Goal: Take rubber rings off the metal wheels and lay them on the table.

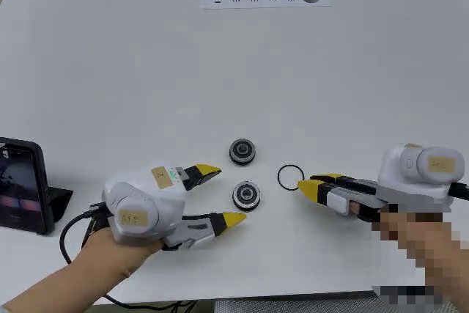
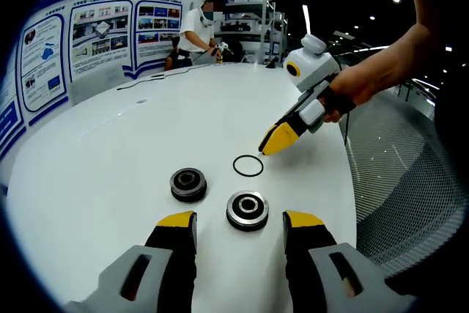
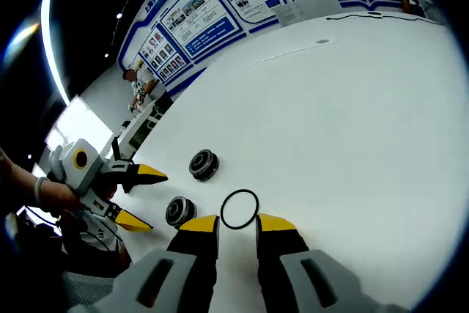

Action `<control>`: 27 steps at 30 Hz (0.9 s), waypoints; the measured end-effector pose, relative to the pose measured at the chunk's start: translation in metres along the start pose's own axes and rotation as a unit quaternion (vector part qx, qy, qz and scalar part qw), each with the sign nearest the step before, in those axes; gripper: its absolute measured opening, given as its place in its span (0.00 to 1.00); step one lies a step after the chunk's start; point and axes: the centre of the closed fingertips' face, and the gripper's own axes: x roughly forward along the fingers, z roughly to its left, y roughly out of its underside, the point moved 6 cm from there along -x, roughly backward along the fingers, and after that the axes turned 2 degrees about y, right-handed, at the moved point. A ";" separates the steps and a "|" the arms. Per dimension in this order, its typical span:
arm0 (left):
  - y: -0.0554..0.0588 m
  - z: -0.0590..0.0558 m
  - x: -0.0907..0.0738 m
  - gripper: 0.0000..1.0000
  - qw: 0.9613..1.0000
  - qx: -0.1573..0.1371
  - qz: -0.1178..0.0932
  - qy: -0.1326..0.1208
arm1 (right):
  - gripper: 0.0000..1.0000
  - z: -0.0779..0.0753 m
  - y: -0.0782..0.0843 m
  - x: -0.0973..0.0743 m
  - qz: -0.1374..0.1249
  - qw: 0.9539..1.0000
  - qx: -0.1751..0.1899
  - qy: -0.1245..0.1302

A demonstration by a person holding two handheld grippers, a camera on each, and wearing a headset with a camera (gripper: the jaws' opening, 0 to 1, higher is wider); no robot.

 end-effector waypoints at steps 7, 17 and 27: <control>-0.005 -0.001 0.002 0.40 1.000 0.002 -0.003 0.002 | 0.22 0.010 0.000 0.005 -0.004 1.000 0.011 -0.023; -0.008 -0.007 0.010 0.29 1.000 0.012 0.002 0.016 | 0.22 0.024 0.002 0.014 -0.003 0.998 0.031 -0.051; -0.008 -0.007 0.016 0.22 0.999 0.022 0.016 0.019 | 0.22 0.034 0.007 0.022 0.005 0.997 0.037 -0.066</control>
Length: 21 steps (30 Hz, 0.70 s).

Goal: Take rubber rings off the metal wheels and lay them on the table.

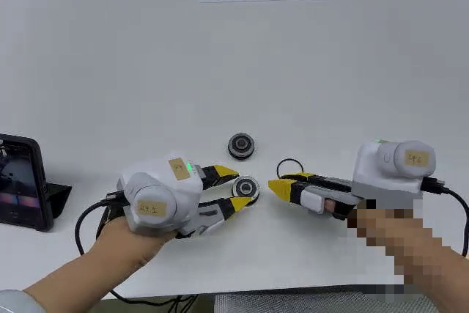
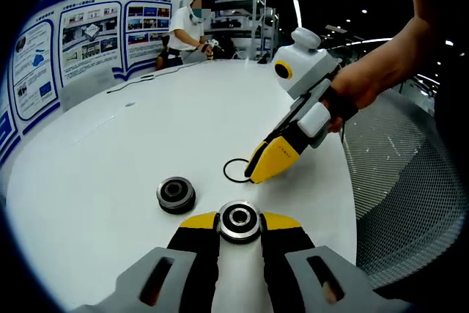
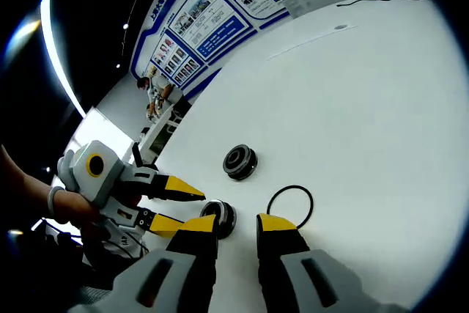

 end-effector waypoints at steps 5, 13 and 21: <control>0.000 0.000 0.003 0.19 1.000 0.007 0.005 0.002 | 0.22 0.002 0.001 0.002 0.001 1.000 0.002 -0.002; 0.002 0.000 0.008 0.17 1.000 0.012 0.016 0.005 | 0.21 0.003 0.001 0.005 0.003 1.000 0.010 -0.010; 0.002 0.001 0.009 0.14 1.000 0.011 0.019 0.006 | 0.21 0.008 0.004 0.013 0.009 0.999 0.030 -0.027</control>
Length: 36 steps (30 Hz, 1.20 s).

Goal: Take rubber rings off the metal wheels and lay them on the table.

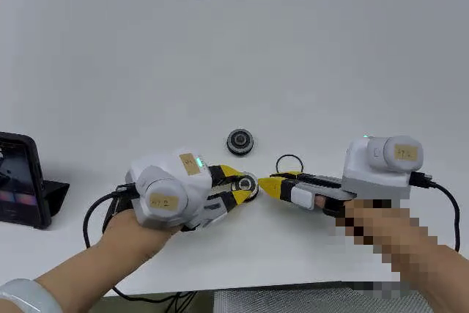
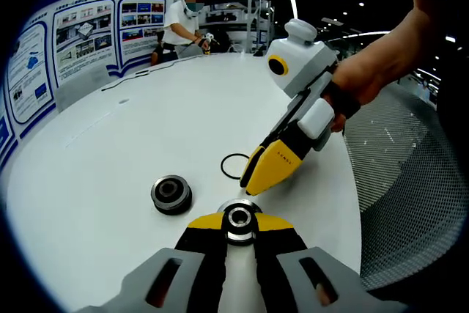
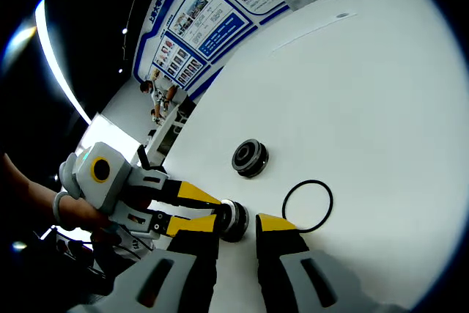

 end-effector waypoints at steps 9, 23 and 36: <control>0.001 0.001 0.000 0.14 1.000 -0.001 -0.002 0.001 | 0.21 0.002 0.001 0.008 0.007 1.000 0.017 -0.011; 0.001 0.001 0.000 0.14 1.000 -0.004 -0.006 -0.002 | 0.22 0.003 0.004 0.015 0.021 0.998 0.050 -0.027; 0.001 0.001 0.000 0.14 1.000 -0.005 -0.005 -0.002 | 0.17 0.006 0.007 0.007 0.026 0.997 0.058 -0.036</control>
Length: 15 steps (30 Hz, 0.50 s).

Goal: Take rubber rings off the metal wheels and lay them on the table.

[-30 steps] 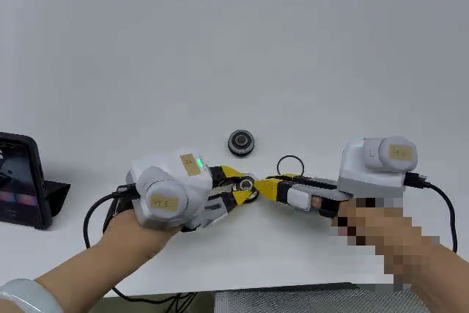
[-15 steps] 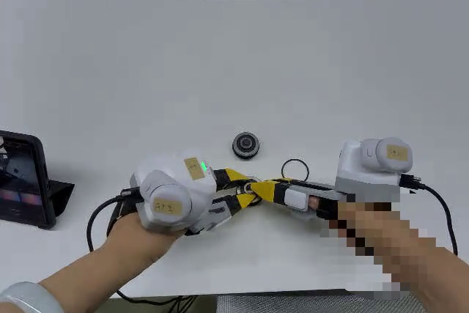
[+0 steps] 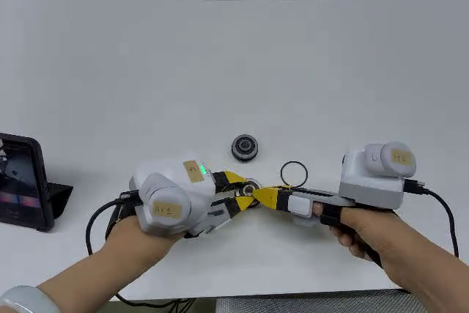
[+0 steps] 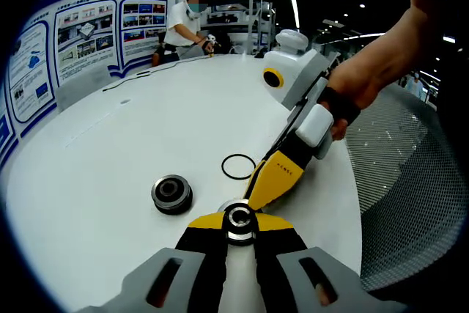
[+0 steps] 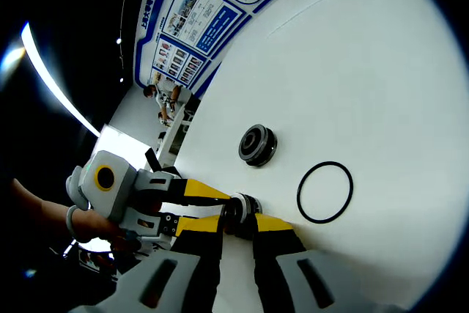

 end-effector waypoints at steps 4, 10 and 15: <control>0.000 0.000 0.000 0.14 1.000 0.000 0.000 0.000 | 0.15 -0.002 0.000 -0.001 0.000 1.000 -0.002 0.004; 0.000 0.000 0.000 0.14 1.000 -0.001 0.000 0.000 | 0.07 -0.004 -0.002 -0.003 -0.002 1.000 -0.005 0.008; 0.000 0.000 0.000 0.14 1.000 -0.001 0.000 0.000 | 0.04 -0.005 -0.002 -0.003 -0.002 1.000 -0.010 0.013</control>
